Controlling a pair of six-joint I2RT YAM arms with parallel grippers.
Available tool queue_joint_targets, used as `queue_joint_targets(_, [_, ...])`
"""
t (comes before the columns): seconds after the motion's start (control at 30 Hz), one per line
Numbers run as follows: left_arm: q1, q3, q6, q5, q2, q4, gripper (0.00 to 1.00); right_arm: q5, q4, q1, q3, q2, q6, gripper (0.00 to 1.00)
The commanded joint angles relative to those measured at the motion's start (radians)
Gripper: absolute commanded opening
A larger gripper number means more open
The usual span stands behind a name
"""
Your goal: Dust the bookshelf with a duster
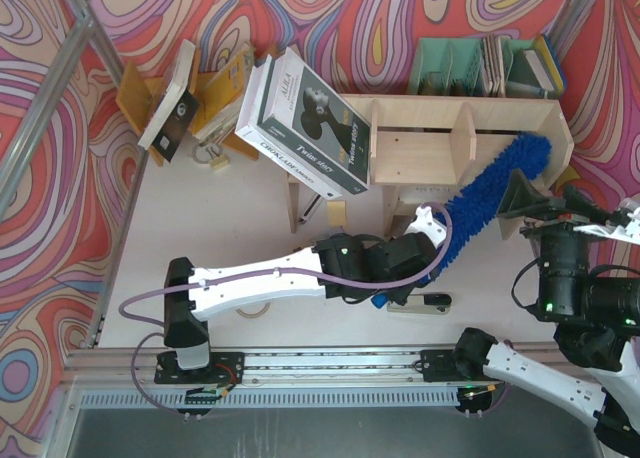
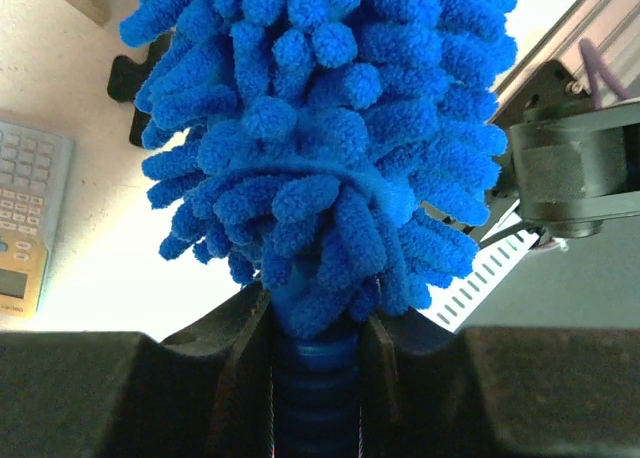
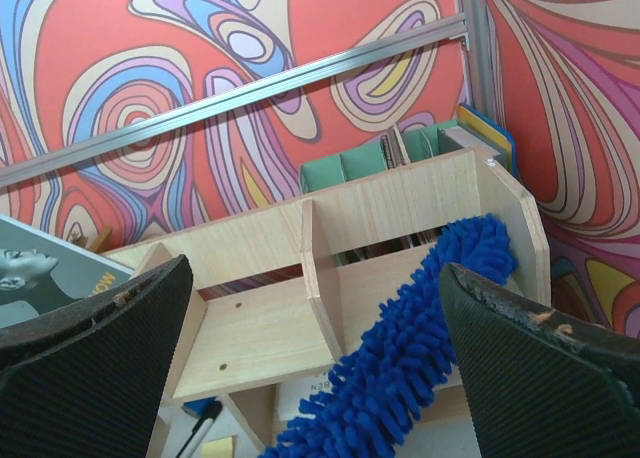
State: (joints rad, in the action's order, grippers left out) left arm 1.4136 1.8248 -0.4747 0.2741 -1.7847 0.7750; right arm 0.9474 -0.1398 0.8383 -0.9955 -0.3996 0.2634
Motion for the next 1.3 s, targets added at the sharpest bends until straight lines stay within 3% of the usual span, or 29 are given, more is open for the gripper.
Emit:
queue_joint_targets(0.0, [0.013, 0.044, 0.001, -0.025, -0.013, 0.000, 0.00, 0.034, 0.023, 0.000, -0.038, -0.021, -0.025, 0.99])
queue_joint_targets(0.37, [0.057, 0.001, 0.060, 0.014, 0.080, -0.100, 0.00, 0.056, 0.051, 0.001, -0.048, -0.028, -0.068, 0.99])
queue_joint_targets(0.97, [0.051, -0.044, 0.021, 0.021, 0.033, 0.037, 0.00, 0.068, 0.081, 0.000, -0.033, -0.034, -0.108, 0.99])
queue_joint_targets(1.27, [0.051, -0.021, 0.001, 0.090, 0.088, 0.018, 0.00, 0.068, 0.095, 0.001, -0.032, -0.046, -0.137, 0.99])
